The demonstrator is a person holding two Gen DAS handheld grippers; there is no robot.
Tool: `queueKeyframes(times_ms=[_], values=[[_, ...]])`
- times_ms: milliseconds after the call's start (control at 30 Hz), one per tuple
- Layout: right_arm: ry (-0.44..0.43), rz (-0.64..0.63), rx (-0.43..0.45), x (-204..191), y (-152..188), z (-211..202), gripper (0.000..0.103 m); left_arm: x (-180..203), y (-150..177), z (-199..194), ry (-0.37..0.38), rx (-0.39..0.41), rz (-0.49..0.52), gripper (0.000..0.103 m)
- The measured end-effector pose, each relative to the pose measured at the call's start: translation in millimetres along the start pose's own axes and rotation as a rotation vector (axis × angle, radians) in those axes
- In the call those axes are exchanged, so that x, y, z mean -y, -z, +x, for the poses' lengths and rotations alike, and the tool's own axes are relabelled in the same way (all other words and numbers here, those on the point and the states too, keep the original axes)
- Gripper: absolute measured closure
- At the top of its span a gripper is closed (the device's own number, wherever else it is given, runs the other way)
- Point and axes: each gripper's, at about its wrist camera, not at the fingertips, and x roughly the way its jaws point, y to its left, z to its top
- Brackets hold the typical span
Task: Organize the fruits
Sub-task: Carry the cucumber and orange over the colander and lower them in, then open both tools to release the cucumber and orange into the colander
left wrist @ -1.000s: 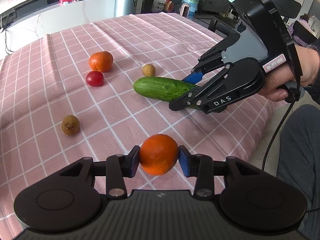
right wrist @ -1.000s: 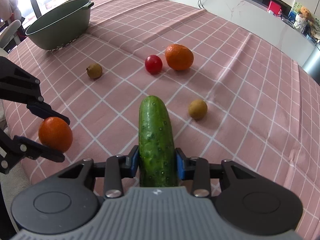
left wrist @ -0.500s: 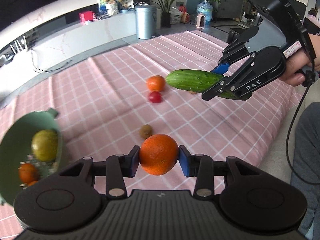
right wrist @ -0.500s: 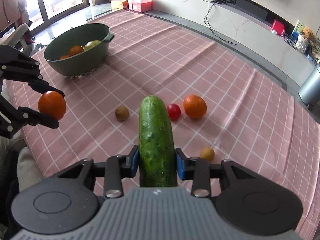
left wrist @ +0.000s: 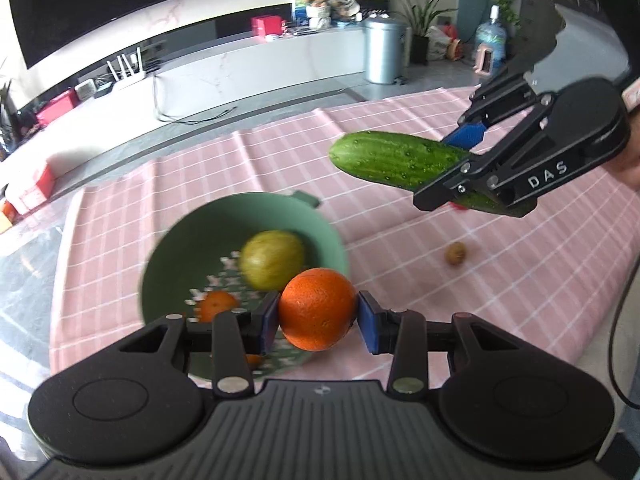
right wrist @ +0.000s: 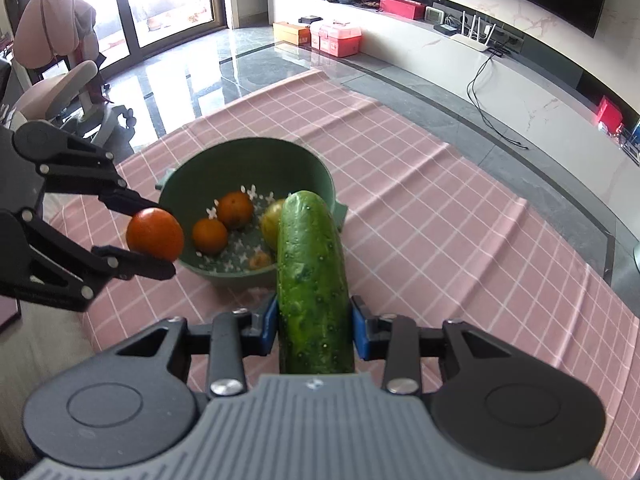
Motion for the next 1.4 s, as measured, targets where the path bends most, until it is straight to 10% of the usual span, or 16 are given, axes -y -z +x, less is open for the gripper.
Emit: queueKeyframes(times_ms=[433,1400], values=[[-0.023,0.152,-0.044,-38,-87,81,0.069,-62,-4,30,-0.082,-0.072,-0.002,0.056],[0.038,0.136,-0.19,-67,-81,160,0.069,-70,26,61,-0.055,-0.164,-0.008,0.053]])
